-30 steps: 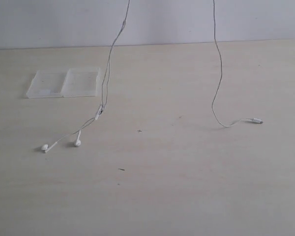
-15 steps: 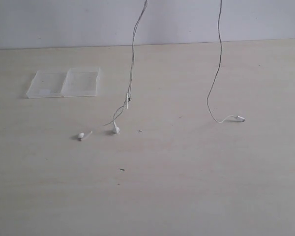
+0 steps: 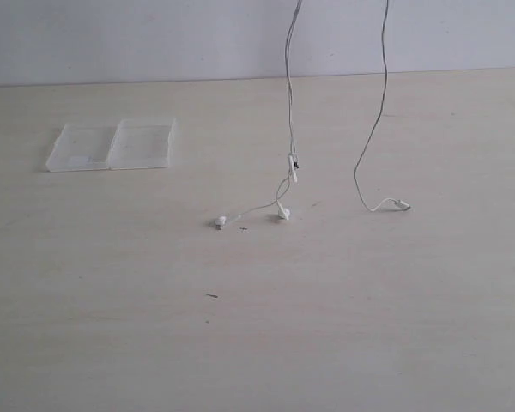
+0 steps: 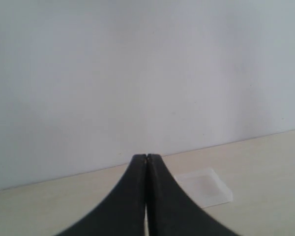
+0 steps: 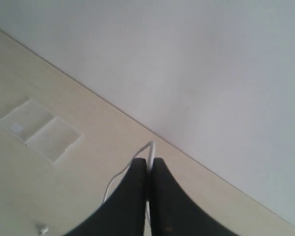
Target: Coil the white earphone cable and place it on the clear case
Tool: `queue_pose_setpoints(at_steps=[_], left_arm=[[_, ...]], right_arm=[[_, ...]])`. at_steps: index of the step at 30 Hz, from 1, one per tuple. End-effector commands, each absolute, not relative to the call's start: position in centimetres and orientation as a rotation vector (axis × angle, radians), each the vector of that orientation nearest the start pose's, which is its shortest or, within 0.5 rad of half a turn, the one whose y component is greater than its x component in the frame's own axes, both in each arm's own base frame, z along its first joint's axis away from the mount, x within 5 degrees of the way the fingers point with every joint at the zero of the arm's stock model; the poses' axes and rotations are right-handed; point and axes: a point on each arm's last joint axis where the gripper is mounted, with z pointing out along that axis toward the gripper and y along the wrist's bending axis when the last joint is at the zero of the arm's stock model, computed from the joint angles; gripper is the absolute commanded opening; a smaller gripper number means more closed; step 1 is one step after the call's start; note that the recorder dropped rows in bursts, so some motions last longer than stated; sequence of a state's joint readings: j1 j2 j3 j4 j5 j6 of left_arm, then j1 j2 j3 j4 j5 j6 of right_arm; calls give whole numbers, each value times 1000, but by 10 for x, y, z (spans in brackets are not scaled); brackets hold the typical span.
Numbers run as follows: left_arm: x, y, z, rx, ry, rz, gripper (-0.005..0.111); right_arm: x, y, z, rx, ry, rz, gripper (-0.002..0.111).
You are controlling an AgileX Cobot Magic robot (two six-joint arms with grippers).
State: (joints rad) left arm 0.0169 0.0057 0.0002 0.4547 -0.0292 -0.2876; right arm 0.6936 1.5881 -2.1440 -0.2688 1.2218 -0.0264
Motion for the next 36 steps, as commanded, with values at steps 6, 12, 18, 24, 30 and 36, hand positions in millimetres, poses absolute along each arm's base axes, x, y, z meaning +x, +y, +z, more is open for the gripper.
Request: queue_pose_setpoints(at_steps=[6, 12, 18, 24, 30, 36], left_arm=[[56, 1, 211, 99, 1501, 137, 0], [56, 6, 199, 2, 1637, 110, 0], [55, 8, 189, -71, 1745, 79, 0], [54, 8, 186, -99, 1780, 60, 0], [54, 8, 186, -91, 1780, 66, 0], [54, 8, 186, -90, 1780, 69, 0]], right_arm=[[212, 165, 553, -721, 1902, 278, 0], [191, 163, 569, -752, 1803, 436, 0], [181, 154, 583, -719, 1712, 456, 0], [173, 153, 592, -703, 1644, 527, 0], [173, 155, 593, -706, 1628, 550, 0], [173, 155, 591, -714, 1644, 542, 0]])
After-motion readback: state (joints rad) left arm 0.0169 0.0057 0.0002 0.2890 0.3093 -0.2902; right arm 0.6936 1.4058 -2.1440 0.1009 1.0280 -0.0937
